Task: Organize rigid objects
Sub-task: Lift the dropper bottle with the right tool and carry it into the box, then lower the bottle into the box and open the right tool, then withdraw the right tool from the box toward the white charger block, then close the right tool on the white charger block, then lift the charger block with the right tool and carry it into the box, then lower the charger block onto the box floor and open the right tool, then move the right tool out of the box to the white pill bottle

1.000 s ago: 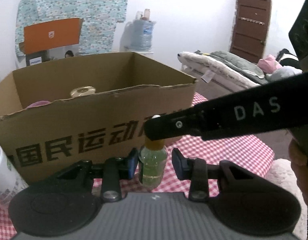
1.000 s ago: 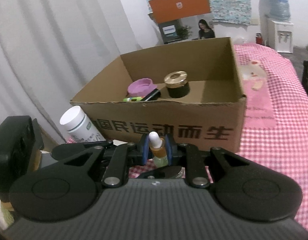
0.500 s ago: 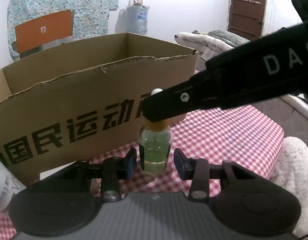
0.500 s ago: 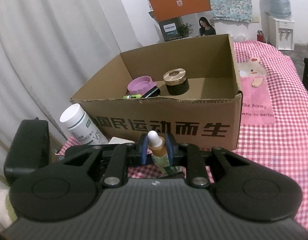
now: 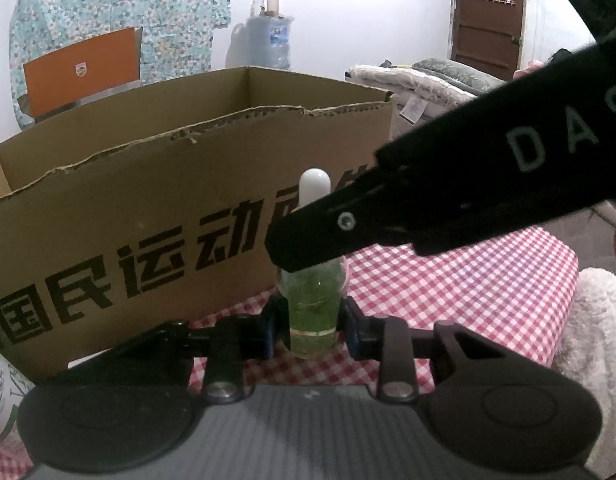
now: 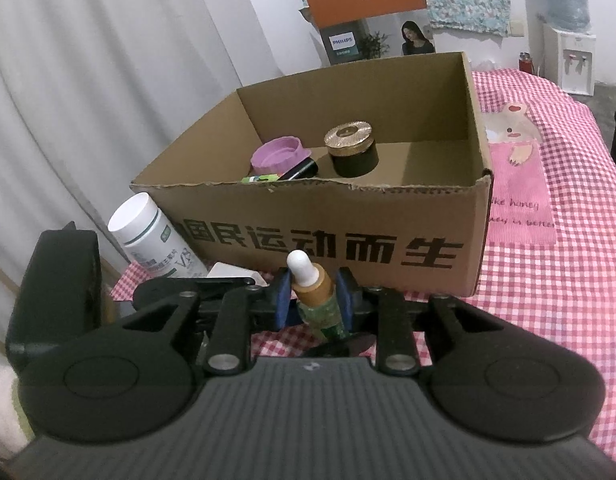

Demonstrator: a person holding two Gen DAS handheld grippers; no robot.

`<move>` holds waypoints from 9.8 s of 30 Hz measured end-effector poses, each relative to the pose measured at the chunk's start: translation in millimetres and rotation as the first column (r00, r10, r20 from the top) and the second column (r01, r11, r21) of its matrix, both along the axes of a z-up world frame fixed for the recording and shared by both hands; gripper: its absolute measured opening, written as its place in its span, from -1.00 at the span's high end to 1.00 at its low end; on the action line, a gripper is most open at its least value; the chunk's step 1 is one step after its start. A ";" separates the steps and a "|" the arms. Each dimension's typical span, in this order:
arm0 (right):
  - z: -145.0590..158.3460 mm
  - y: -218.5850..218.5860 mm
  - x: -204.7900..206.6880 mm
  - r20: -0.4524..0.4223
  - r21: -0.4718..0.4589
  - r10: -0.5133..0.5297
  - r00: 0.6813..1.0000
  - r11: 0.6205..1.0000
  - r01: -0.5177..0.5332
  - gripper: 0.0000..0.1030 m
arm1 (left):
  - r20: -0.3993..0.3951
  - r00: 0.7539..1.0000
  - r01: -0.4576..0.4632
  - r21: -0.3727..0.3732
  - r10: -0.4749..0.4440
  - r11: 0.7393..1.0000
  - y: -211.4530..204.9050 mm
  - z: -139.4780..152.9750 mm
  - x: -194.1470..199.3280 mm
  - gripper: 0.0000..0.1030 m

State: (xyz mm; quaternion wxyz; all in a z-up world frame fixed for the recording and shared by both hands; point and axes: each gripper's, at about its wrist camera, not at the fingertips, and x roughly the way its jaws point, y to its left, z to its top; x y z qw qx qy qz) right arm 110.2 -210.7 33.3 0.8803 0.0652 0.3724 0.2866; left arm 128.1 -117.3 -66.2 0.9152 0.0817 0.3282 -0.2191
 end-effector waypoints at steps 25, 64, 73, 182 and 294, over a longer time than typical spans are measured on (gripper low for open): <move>27.6 -1.7 -20.6 0.053 0.003 -0.006 0.999 1.000 0.006 0.59 | 0.054 0.998 0.010 0.000 -0.010 1.000 -7.7 27.8 -24.5 0.36; 103.4 -15.7 177.0 -0.003 -0.008 0.083 0.997 0.997 -0.083 0.60 | -0.251 0.957 -0.191 -0.168 0.146 0.967 -2.6 105.3 180.3 0.36; 65.3 -6.7 220.5 -0.041 -0.035 0.095 0.995 0.995 -0.096 0.60 | -0.306 0.935 -0.229 -0.141 0.178 0.963 -2.9 89.1 201.9 0.05; -53.9 12.1 22.6 -0.254 0.158 0.052 0.966 0.987 -0.011 -0.09 | -0.129 0.991 0.046 0.026 -0.042 0.999 -0.9 11.8 -49.8 -0.90; 133.6 -10.4 96.7 0.078 0.214 -0.028 0.997 0.977 0.011 -0.92 | -0.111 0.975 -0.204 -0.092 0.193 0.975 35.2 139.2 50.3 -0.83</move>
